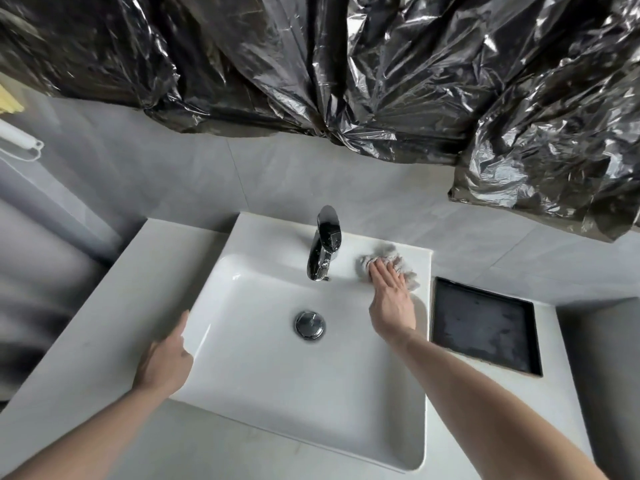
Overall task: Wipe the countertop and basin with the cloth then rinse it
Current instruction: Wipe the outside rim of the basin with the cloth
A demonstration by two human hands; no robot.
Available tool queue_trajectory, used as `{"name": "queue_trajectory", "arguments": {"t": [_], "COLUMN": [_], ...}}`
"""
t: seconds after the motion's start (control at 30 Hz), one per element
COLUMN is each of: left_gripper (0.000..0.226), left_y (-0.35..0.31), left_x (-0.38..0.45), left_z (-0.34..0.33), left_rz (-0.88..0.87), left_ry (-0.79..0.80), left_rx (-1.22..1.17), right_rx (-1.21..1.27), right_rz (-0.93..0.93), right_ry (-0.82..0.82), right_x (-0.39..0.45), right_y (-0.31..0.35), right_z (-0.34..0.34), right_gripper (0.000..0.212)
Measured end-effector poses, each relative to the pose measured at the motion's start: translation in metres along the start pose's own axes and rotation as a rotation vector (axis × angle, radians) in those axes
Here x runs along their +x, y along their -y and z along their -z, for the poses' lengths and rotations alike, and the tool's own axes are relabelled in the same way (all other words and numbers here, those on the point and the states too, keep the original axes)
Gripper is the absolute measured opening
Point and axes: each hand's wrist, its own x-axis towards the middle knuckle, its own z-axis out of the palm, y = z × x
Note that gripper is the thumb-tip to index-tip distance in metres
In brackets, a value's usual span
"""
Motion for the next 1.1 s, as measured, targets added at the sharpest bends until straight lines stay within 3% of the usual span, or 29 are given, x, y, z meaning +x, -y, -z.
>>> {"name": "queue_trajectory", "arguments": {"t": [0.17, 0.27, 0.37, 0.47, 0.63, 0.73, 0.83, 0.97, 1.1], "left_gripper": [0.08, 0.071, 0.064, 0.063, 0.061, 0.06, 0.061, 0.06, 0.06], "left_y": [0.009, 0.009, 0.012, 0.013, 0.013, 0.01, 0.01, 0.011, 0.015], "left_x": [-0.001, 0.0, 0.001, 0.003, 0.003, 0.002, 0.002, 0.004, 0.005], "left_z": [-0.009, -0.011, -0.015, -0.016, -0.015, -0.014, -0.014, -0.016, -0.018], "left_rz": [-0.04, -0.057, -0.102, -0.107, -0.108, -0.1, -0.116, -0.127, -0.139], "left_ry": [-0.061, -0.091, -0.136, -0.156, -0.16, -0.171, -0.186, -0.191, -0.21], "left_rx": [-0.071, -0.115, -0.121, -0.131, -0.15, -0.169, -0.171, -0.153, -0.142], "right_rx": [0.11, 0.116, 0.173, 0.121, 0.05, 0.061, 0.036, -0.01, -0.022], "right_rz": [0.09, 0.088, 0.096, 0.14, -0.036, -0.133, 0.077, 0.289, 0.126], "right_ry": [0.024, 0.094, 0.109, 0.114, 0.006, 0.038, 0.151, 0.222, 0.024], "right_x": [-0.005, 0.002, 0.012, 0.034, 0.073, 0.085, 0.094, 0.104, 0.106], "right_y": [0.047, 0.087, 0.129, 0.161, 0.196, 0.227, 0.256, 0.25, 0.192], "right_z": [-0.034, -0.052, -0.067, -0.079, -0.094, -0.105, -0.116, -0.121, -0.112], "right_gripper": [0.08, 0.072, 0.085, 0.084, 0.071, 0.077, 0.079, 0.07, 0.058]}}
